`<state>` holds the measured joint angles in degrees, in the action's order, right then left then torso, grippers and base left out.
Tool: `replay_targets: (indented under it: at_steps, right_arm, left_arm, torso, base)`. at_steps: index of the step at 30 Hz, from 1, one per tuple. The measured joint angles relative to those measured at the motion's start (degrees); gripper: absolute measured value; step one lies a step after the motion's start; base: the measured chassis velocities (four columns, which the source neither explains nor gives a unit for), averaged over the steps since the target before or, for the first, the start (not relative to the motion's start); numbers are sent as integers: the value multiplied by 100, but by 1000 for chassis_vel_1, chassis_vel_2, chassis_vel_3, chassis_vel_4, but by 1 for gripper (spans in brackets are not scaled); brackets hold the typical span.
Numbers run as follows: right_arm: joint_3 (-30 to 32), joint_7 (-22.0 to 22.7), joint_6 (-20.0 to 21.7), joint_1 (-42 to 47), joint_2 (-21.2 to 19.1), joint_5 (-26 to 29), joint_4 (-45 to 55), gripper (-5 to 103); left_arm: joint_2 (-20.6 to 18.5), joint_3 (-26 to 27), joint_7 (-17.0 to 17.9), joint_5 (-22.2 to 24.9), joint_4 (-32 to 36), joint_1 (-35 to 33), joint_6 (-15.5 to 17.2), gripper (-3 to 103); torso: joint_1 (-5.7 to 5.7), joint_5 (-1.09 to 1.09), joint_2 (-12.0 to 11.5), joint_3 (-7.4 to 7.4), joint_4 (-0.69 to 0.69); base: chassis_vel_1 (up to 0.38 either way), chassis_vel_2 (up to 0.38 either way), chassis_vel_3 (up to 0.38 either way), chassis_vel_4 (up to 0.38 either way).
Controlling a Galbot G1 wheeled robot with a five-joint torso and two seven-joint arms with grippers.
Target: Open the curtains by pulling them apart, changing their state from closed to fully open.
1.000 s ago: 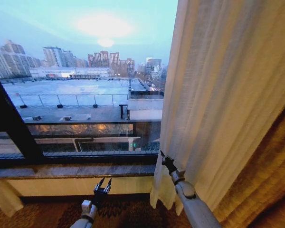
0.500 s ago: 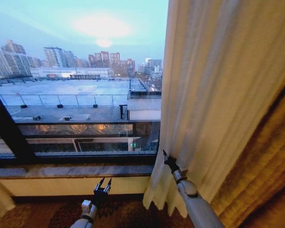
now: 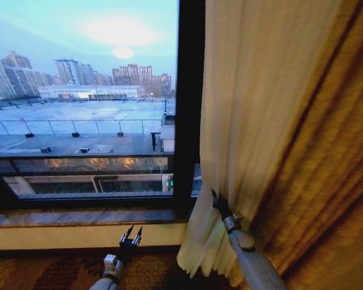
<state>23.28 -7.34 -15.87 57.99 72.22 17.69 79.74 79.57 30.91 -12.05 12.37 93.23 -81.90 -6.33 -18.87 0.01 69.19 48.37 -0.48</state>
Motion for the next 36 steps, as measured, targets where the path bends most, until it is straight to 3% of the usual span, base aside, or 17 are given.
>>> replay_targets:
  at_steps: [13,26,36]
  right_arm:
    - [-59,348,80,109,-43,-379,154,0]
    - [539,1602,587,-503,-200,-433,-679,0]
    - [607,1870,673,-333,-269,-522,-370,0]
  left_arm:
    - [-4,9,3,0,-1,0,0,50]
    - [-2,4,3,0,-1,0,0,50]
    - [-2,2,3,0,0,1,0,50]
  torso:
    - [-1,-2,0,0,4]
    - [-2,-2,-1,0,2]
    - [-2,-1,-2,1,2]
  base:
    - [13,1,2,3]
    - [0,0,0,0]
    - [0,0,0,0]
